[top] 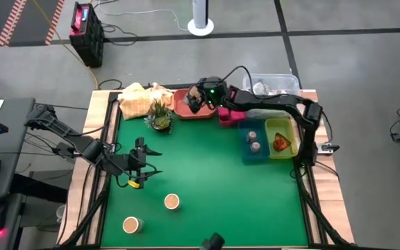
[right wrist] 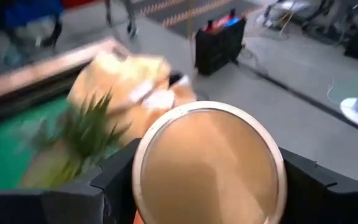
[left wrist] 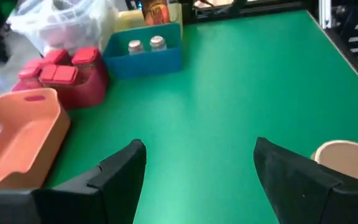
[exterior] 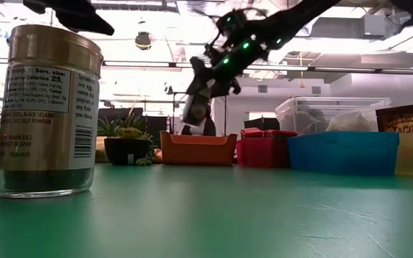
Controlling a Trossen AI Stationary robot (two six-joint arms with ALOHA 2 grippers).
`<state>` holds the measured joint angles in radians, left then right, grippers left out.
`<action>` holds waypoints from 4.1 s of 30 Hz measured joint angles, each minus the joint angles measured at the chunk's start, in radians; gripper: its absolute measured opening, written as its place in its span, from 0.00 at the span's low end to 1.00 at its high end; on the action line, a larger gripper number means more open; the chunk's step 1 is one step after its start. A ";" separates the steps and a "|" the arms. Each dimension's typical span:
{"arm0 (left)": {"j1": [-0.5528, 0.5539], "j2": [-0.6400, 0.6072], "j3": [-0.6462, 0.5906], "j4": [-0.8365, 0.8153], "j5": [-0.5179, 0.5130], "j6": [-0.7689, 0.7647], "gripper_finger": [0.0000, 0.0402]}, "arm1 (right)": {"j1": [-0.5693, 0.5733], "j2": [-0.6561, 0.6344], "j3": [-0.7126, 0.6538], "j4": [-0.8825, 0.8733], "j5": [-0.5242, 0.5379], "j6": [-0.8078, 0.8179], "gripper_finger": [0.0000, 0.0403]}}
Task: Sort spices by type
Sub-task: Put the gold seasoning bottle into the orange bin
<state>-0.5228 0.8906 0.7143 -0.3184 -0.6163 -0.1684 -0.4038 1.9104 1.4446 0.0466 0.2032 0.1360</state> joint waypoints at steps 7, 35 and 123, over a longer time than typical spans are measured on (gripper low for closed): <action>0.011 0.000 0.000 -0.004 -0.002 0.037 0.71 | -0.033 0.066 0.032 -0.102 -0.029 0.024 0.75; 0.045 -0.021 0.015 -0.098 0.114 -0.009 0.71 | -0.039 0.038 0.097 -0.357 -0.057 -0.104 0.93; 0.054 -0.048 -0.061 -0.024 -0.016 0.126 0.71 | 0.601 0.165 0.301 -0.514 0.114 -0.231 0.73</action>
<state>-0.4687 0.8430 0.6538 -0.3424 -0.6318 -0.0420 0.1969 2.0757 1.7458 -0.4672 0.3172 -0.0951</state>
